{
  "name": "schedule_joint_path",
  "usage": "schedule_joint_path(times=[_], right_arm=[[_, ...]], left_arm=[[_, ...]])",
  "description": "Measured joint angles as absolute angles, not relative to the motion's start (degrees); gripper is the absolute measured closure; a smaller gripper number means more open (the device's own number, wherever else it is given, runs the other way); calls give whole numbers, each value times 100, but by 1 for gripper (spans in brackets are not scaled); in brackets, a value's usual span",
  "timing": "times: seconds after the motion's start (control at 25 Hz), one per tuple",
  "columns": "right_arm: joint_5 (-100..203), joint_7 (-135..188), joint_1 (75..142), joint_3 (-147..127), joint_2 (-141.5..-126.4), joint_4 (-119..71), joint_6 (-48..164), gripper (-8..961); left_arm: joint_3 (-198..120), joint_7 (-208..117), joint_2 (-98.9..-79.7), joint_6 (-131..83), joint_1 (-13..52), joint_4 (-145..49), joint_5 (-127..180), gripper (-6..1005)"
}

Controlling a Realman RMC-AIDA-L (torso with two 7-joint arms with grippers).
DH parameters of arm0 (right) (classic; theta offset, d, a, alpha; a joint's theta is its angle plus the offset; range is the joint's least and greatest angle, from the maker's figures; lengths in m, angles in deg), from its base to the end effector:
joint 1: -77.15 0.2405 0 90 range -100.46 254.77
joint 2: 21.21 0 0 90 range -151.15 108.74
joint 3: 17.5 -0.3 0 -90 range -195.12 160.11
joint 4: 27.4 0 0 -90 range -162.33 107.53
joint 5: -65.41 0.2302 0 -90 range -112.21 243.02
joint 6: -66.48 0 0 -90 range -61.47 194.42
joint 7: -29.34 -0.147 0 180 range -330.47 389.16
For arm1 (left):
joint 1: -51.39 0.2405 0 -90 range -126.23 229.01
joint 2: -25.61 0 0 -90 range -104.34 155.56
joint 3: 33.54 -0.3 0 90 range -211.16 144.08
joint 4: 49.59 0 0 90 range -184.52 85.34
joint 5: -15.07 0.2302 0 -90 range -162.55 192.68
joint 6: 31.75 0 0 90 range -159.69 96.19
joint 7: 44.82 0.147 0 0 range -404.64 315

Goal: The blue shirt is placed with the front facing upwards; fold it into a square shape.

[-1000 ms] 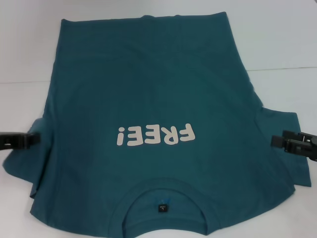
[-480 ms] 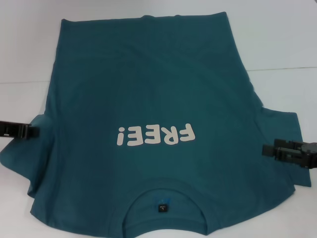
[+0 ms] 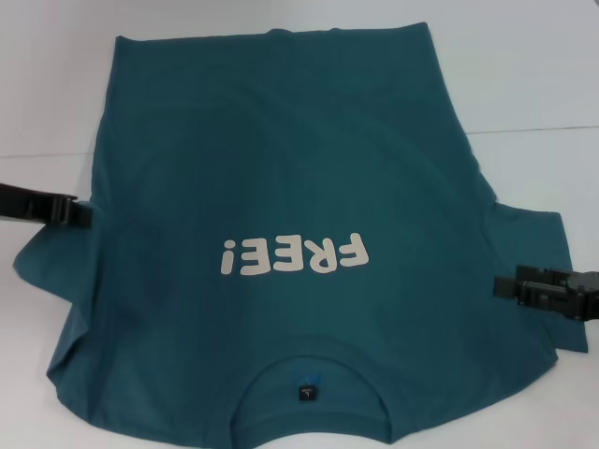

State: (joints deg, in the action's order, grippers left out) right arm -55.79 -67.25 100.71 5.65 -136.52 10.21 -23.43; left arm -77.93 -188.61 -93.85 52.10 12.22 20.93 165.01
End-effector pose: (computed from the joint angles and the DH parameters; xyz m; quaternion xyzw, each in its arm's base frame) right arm 0.3891 0.3302 0.0364 -0.8343 0.4404 0.2649 0.1995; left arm -0.2537 0.4453 0.0674 -0.8296 -0.4790 -0.0172 0.2862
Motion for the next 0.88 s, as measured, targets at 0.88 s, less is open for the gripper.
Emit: schedule_joint_path(times=[0.88], right_arm=[[-5579, -6820, 10213, 716, -13618, 960, -2332, 156]], left_arm=[[-7794, -19198, -9522, 4993, 942, 1981, 16498, 861]])
